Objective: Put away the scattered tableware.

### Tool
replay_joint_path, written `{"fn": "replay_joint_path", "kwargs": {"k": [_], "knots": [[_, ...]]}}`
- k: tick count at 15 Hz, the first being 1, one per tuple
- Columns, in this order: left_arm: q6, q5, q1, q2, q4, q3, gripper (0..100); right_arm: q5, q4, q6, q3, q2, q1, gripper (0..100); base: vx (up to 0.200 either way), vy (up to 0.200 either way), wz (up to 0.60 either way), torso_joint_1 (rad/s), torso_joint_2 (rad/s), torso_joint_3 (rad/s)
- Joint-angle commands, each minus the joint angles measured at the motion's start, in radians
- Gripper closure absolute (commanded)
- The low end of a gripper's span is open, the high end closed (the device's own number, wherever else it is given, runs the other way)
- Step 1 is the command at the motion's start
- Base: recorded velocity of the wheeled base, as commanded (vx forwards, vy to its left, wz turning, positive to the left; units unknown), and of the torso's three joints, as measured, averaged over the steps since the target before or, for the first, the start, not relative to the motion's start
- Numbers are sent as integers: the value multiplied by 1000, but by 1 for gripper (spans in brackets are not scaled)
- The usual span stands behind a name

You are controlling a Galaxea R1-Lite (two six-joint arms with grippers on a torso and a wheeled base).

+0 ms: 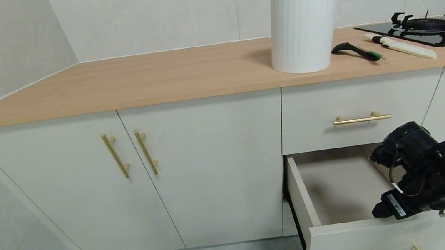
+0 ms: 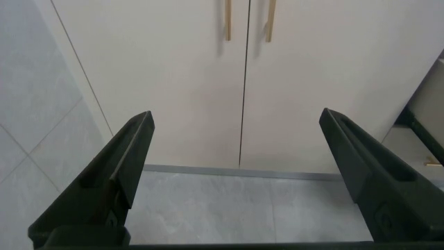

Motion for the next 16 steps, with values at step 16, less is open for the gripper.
{"fn": "replay_joint_path", "kwargs": {"k": [16], "knots": [[-1,0,0,0,0,-1,0,5,396,-52,-52,-110,44,0,0,0,0,0,0,0]]}}
